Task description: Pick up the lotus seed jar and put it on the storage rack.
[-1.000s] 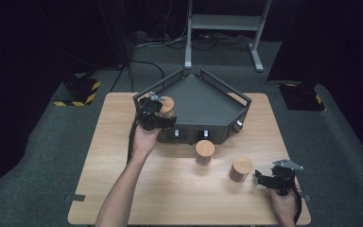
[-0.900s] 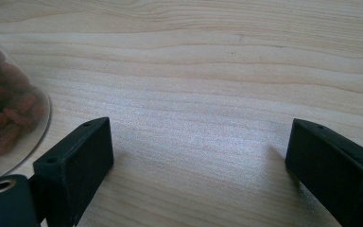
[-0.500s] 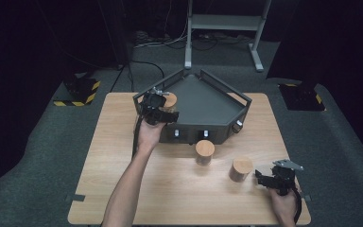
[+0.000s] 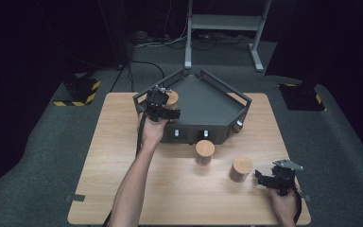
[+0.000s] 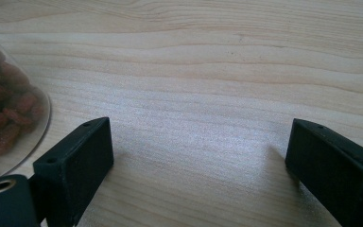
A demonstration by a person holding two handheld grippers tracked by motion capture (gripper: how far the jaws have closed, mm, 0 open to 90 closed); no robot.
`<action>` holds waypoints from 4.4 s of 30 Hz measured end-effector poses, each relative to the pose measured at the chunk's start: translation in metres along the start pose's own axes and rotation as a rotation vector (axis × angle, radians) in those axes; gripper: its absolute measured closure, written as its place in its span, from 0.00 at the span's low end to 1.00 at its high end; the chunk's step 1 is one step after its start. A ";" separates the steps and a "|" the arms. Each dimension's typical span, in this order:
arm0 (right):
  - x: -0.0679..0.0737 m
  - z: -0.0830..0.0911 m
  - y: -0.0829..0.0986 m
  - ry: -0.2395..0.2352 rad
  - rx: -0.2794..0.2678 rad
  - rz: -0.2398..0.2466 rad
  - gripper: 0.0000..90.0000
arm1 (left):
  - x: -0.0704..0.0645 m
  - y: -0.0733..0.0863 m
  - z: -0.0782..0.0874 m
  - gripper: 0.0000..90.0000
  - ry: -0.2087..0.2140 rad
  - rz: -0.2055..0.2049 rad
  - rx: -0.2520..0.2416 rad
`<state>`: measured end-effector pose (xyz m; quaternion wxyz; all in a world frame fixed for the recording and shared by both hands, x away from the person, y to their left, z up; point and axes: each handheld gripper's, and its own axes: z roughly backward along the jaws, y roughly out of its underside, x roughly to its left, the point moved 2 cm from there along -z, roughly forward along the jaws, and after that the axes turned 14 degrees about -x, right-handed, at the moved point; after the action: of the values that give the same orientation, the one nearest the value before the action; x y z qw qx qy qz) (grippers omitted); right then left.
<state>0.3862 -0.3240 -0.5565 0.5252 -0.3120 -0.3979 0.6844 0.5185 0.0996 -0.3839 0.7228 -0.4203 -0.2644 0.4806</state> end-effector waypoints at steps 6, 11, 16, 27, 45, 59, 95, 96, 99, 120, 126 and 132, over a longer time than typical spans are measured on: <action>0.000 0.000 0.000 0.000 0.000 0.000 0.09 | 0.004 0.003 -0.011 0.28 -0.029 0.021 0.011; 0.000 0.000 0.000 0.000 0.000 0.000 0.09 | 0.005 0.004 -0.016 0.28 -0.043 0.024 0.010; 0.000 0.000 0.000 0.000 0.000 0.000 0.09 | 0.006 0.006 -0.021 0.28 -0.068 0.022 0.017; 0.000 0.000 0.000 0.000 0.000 0.000 0.09 | 0.007 0.010 -0.028 0.28 -0.098 0.026 0.027; 0.000 0.000 0.000 0.000 0.000 0.000 0.09 | 0.010 0.015 -0.030 0.28 -0.081 0.006 0.017; 0.000 0.000 0.000 0.000 0.000 0.001 0.09 | 0.011 0.020 -0.030 0.16 -0.099 -0.007 0.017; 0.000 0.000 0.000 0.001 0.000 0.000 0.09 | 0.009 0.032 0.004 0.11 -0.055 -0.012 -0.023; 0.000 0.000 0.000 0.001 0.000 0.000 0.09 | 0.009 0.032 0.004 0.11 -0.054 -0.014 -0.023; 0.000 0.000 0.000 0.001 0.000 0.000 0.09 | 0.009 0.033 0.005 0.11 -0.050 -0.020 -0.020; 0.000 0.000 0.000 0.001 0.000 -0.001 0.09 | 0.001 0.037 0.015 0.12 -0.026 -0.035 -0.029; 0.000 0.000 0.000 0.001 0.000 -0.001 0.09 | 0.001 0.040 0.019 0.12 -0.021 -0.037 -0.033; 0.000 0.000 0.000 0.001 0.000 -0.001 0.09 | -0.001 0.043 0.021 0.12 -0.012 -0.039 -0.032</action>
<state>0.3861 -0.3238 -0.5565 0.5257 -0.3122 -0.3978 0.6841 0.4811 0.1143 -0.4106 0.7236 -0.4238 -0.2845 0.4645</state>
